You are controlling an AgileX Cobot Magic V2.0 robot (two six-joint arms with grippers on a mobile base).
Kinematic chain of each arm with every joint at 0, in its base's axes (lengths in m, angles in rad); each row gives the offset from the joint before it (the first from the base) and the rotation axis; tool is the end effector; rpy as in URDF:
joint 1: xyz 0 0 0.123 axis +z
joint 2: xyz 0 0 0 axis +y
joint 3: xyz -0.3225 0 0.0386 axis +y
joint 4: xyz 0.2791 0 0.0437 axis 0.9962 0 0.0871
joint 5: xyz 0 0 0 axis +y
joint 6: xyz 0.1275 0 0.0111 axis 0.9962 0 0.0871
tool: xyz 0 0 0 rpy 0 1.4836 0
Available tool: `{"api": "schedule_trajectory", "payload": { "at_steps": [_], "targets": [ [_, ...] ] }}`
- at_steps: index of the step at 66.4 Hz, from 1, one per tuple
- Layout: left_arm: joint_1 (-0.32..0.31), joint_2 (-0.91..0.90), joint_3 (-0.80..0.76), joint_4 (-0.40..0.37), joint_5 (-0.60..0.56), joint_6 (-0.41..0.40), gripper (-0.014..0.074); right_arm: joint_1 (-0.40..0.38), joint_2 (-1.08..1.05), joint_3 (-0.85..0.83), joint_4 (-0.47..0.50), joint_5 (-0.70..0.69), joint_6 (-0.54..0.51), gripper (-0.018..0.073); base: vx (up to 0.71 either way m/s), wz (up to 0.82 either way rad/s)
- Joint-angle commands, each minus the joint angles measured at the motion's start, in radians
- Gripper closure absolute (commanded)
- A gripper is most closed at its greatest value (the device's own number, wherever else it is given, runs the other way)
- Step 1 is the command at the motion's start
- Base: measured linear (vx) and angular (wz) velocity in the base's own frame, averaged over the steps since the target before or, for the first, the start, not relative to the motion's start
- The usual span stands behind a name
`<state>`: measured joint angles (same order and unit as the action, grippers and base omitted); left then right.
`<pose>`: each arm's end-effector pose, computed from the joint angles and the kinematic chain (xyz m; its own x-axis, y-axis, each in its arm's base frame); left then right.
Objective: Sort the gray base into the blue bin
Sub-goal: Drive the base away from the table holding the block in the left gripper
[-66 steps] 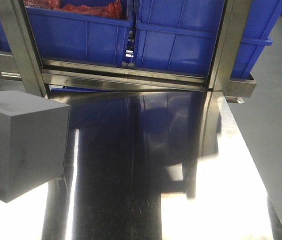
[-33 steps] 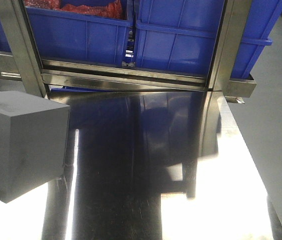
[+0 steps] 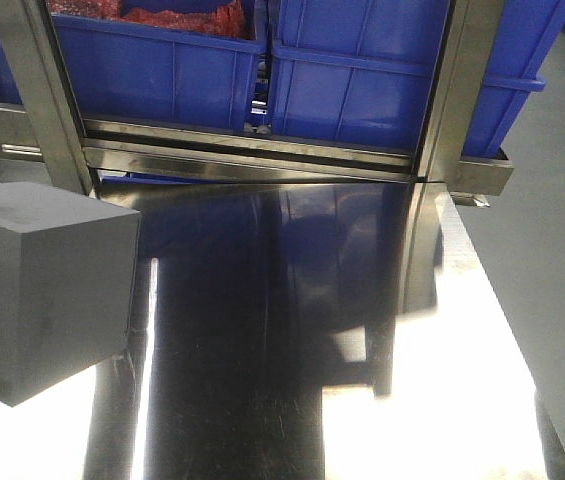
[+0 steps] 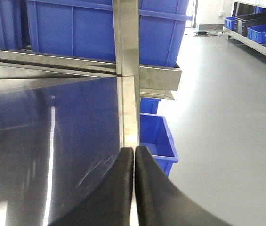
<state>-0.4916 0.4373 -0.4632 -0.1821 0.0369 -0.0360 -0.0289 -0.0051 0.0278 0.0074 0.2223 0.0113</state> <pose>0.1139 -0.0620 0.3552 -0.0373 -0.2253 -0.9736 0.4812 0.8498 -0.2151 0.0837 -0.0022 0.1772 -0.1565 0.0230 -0.9874 0.0302 0.9994 0.0185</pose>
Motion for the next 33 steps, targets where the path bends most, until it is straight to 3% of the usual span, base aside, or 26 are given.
{"api": "schedule_trajectory", "payload": {
  "at_steps": [1,33],
  "targets": [
    [-0.003,0.004,-0.034,-0.012,-0.105,-0.007,0.0603,-0.002,0.018,0.002,-0.007,-0.072,-0.011,0.0564,0.0,0.0],
    [-0.003,0.004,-0.034,-0.012,-0.105,-0.007,0.0603,-0.002,0.018,0.002,-0.007,-0.072,-0.011,0.0564,0.0,-0.01]
  ]
}}
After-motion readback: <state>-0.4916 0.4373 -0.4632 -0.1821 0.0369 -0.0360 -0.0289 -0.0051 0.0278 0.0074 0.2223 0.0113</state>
